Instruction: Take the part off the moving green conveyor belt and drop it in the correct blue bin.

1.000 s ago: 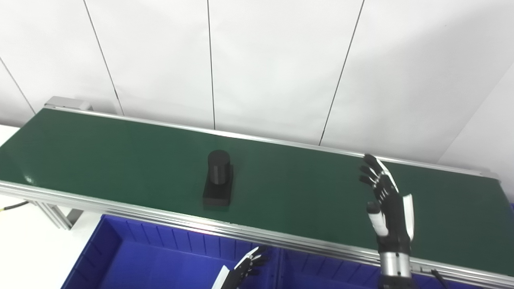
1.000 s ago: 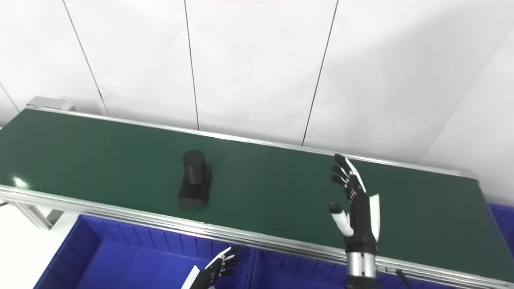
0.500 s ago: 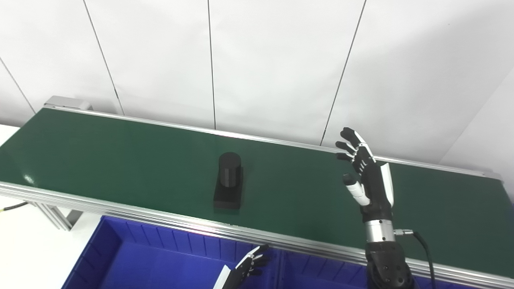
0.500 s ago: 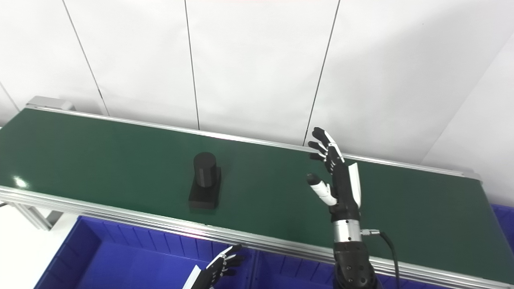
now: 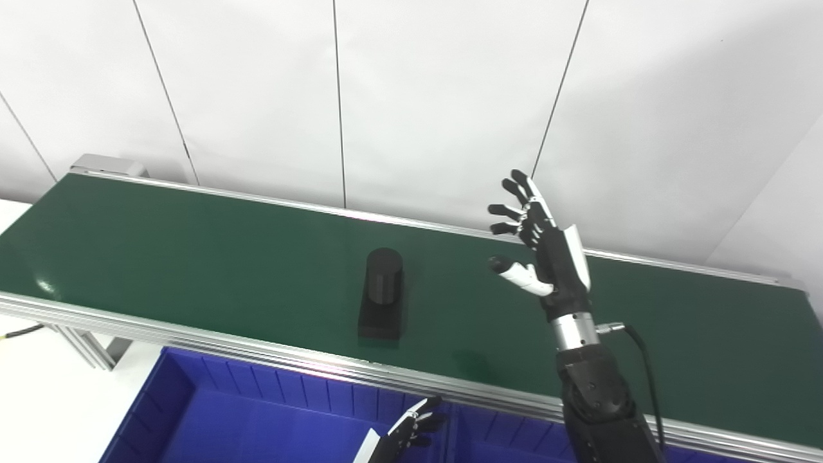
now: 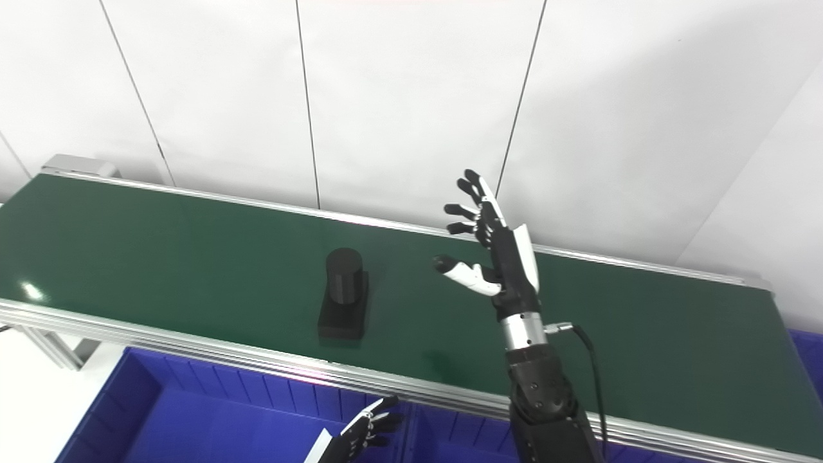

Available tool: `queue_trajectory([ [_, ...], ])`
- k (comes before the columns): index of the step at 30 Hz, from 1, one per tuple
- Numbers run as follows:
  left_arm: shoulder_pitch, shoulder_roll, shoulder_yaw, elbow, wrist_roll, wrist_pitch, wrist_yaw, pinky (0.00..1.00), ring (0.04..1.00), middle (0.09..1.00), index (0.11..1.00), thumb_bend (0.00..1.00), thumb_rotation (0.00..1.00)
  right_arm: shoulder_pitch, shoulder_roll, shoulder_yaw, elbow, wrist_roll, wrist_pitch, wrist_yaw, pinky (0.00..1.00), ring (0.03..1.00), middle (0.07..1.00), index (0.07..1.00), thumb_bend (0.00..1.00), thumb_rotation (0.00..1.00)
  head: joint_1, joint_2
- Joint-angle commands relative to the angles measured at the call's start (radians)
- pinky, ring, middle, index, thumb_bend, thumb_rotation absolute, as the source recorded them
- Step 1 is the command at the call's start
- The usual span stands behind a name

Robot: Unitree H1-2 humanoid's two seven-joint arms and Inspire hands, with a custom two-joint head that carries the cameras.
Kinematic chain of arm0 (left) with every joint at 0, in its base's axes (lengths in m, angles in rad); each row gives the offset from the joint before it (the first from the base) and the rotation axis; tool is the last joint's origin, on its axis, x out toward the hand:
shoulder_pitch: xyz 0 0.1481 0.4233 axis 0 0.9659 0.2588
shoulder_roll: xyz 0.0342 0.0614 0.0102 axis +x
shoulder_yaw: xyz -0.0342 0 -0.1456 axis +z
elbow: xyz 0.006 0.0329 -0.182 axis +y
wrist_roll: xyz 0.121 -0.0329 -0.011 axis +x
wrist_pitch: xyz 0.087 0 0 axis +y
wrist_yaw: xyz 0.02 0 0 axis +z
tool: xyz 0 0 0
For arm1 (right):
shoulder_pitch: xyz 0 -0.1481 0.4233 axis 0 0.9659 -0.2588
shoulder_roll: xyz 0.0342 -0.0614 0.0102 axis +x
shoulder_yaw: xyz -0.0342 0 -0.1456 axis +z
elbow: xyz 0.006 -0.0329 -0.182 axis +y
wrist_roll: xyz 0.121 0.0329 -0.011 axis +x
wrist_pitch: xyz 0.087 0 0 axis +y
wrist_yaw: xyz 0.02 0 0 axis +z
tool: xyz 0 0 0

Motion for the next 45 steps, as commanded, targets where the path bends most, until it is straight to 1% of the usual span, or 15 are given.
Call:
queue_trajectory([
  [1,-0.012,-0.02,-0.006,-0.036,0.001,-0.042,0.013,0.76,0.82,0.826,0.892,1.0,0.79,-0.053,0.012,-0.004,-0.006,0.019,-0.006,0.027,0.63,0.759,0.909,0.969,1.0,0.62,0.002,0.002],
  [6,-0.008,-0.034,-0.004,-0.051,-0.011,-0.042,0.004,0.77,0.823,0.829,0.892,1.0,0.77,-0.079,0.034,0.006,0.02,-0.033,0.014,0.022,0.6,0.725,0.886,0.97,1.0,0.59,0.0,0.006],
  [9,-0.008,-0.038,-0.009,-0.057,-0.004,-0.042,0.004,0.78,0.832,0.832,0.895,1.0,0.77,-0.096,0.047,0.012,0.038,-0.067,0.03,0.009,0.58,0.704,0.873,0.959,1.0,0.52,-0.002,0.006],
  [12,-0.011,-0.045,-0.016,-0.058,0.002,-0.042,0.009,0.77,0.829,0.833,0.894,1.0,0.77,-0.11,0.058,0.01,0.055,-0.093,0.057,-0.004,0.57,0.686,0.862,0.937,1.0,0.5,0.001,0.008],
  [13,-0.012,-0.048,-0.018,-0.06,0.002,-0.042,0.01,0.76,0.827,0.834,0.892,1.0,0.77,-0.115,0.061,0.009,0.065,-0.1,0.064,-0.009,0.56,0.682,0.858,0.927,1.0,0.47,0.002,0.008],
  [16,-0.016,-0.056,-0.023,-0.062,0.006,-0.042,0.018,0.75,0.825,0.832,0.888,1.0,0.77,-0.131,0.062,0.008,0.097,-0.124,0.068,-0.022,0.55,0.674,0.855,0.917,1.0,0.44,0.011,0.007],
  [19,-0.017,-0.062,-0.025,-0.063,0.003,-0.042,0.02,0.75,0.828,0.832,0.885,1.0,0.76,-0.144,0.058,0.01,0.126,-0.142,0.066,-0.028,0.54,0.677,0.859,0.913,1.0,0.44,0.017,0.008],
  [22,-0.018,-0.064,-0.031,-0.068,0.015,-0.042,0.032,0.74,0.825,0.83,0.885,1.0,0.77,-0.16,0.053,0.018,0.161,-0.185,0.078,-0.051,0.53,0.672,0.854,0.9,1.0,0.45,0.021,0.007],
  [25,-0.016,-0.066,-0.036,-0.074,0.019,-0.042,0.039,0.74,0.825,0.832,0.884,1.0,0.77,-0.173,0.043,0.029,0.192,-0.227,0.082,-0.07,0.55,0.689,0.851,0.878,1.0,0.47,0.028,0.007],
  [29,-0.012,-0.065,-0.041,-0.086,0.027,-0.042,0.055,0.74,0.82,0.828,0.882,1.0,0.78,-0.186,0.034,0.041,0.227,-0.262,0.076,-0.09,0.56,0.682,0.836,0.854,1.0,0.46,0.031,0.012],
  [34,-0.004,-0.062,-0.038,-0.104,0.02,-0.042,0.05,0.75,0.825,0.831,0.884,1.0,0.77,-0.201,0.028,0.048,0.273,-0.284,0.061,-0.103,0.55,0.673,0.83,0.851,1.0,0.44,0.031,0.015],
  [39,0.003,-0.06,-0.037,-0.116,0.019,-0.042,0.047,0.75,0.826,0.828,0.884,1.0,0.77,-0.216,0.014,0.083,0.325,-0.328,0.041,-0.125,0.52,0.645,0.814,0.85,1.0,0.45,0.033,0.02],
  [43,0.009,-0.059,-0.036,-0.125,0.019,-0.042,0.047,0.75,0.825,0.827,0.885,1.0,0.76,-0.22,0.011,0.099,0.355,-0.339,0.047,-0.129,0.54,0.643,0.811,0.847,1.0,0.44,0.035,0.024],
  [45,0.01,-0.059,-0.036,-0.127,0.019,-0.042,0.047,0.74,0.822,0.826,0.884,1.0,0.76,-0.222,0.011,0.104,0.368,-0.342,0.043,-0.134,0.55,0.64,0.806,0.844,1.0,0.46,0.035,0.025],
])
